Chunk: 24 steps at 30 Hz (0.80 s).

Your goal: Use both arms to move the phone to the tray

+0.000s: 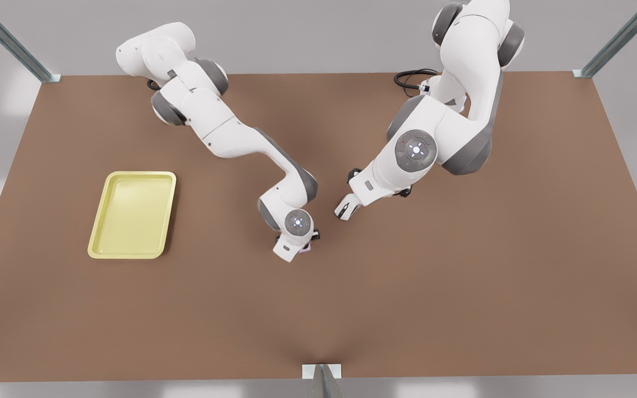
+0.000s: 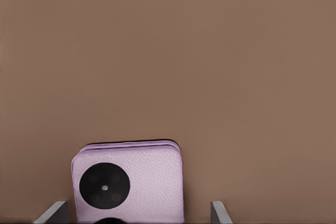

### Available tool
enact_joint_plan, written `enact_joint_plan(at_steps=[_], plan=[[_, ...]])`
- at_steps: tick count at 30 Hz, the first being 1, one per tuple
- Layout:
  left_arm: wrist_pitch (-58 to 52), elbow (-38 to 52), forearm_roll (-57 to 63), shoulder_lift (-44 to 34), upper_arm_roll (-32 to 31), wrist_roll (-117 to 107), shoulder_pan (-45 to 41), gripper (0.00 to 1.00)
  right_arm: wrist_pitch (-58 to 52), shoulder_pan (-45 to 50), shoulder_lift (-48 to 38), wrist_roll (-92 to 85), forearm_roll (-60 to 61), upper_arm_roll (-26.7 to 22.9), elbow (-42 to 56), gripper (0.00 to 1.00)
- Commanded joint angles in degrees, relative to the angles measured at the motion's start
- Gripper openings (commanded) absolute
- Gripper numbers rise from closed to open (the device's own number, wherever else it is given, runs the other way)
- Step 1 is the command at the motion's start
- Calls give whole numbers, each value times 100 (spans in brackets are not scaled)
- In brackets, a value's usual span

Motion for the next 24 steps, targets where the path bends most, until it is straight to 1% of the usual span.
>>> enact_joint_plan(at_steps=[1, 6, 7, 8, 22, 24], plan=[[2, 2, 3, -10, -1, 105, 0, 100, -70, 29, -4, -799, -274, 0, 3, 100], [2, 11, 3, -10, -1, 105, 0, 100, 18, 38, 31, -685, -266, 35, 29, 100], [2, 11, 3, -10, -1, 105, 0, 100, 27, 38, 67, -676, -266, 158, 38, 100], [2, 11, 3, -10, -1, 105, 0, 100, 141, 38, 67, -685, -257, 167, 46, 100], [11, 11, 3, -10, -1, 105, 0, 100, 150, 38, 190, -764, -310, 167, 11, 100], [11, 11, 3, -2, -1, 105, 0, 100, 282, 38, 198, -764, -310, 167, -6, 100]])
